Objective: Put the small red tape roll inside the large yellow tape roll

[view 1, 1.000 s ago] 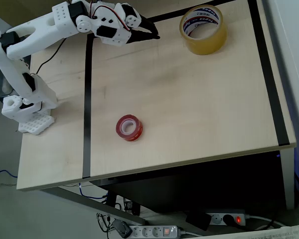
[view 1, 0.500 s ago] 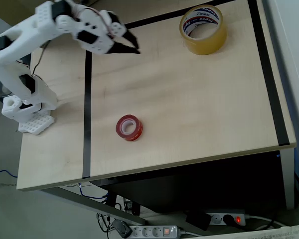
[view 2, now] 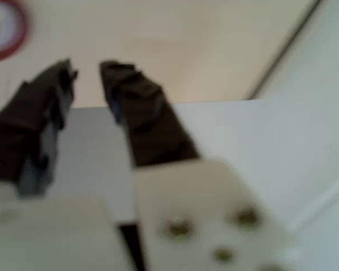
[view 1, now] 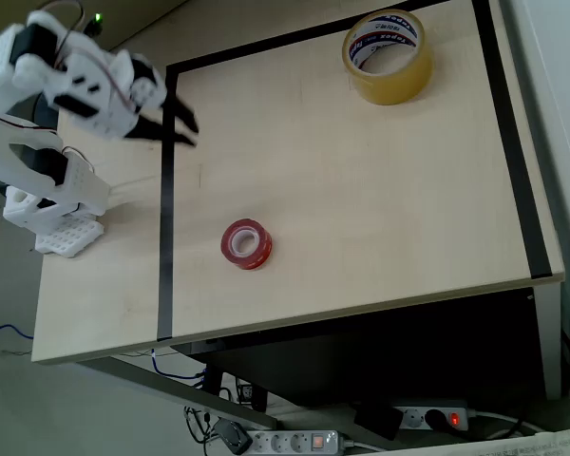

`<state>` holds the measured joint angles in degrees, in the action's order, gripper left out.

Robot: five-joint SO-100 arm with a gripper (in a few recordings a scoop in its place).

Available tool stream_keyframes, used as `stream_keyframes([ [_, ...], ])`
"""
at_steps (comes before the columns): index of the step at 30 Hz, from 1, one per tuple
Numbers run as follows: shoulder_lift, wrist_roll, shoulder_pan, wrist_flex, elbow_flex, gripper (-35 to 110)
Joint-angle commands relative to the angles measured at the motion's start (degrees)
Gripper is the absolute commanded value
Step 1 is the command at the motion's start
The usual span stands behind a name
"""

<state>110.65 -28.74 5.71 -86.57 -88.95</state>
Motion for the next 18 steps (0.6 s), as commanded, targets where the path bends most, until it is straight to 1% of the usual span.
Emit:
stream_keyframes([
  [1, 6.42, -13.89, 4.83, -0.62, -3.34, 7],
  [8, 9.58, -20.48, 11.43, -0.18, -12.04, 15],
  [18, 10.63, -25.84, 17.58, 5.27, -22.41, 27],
])
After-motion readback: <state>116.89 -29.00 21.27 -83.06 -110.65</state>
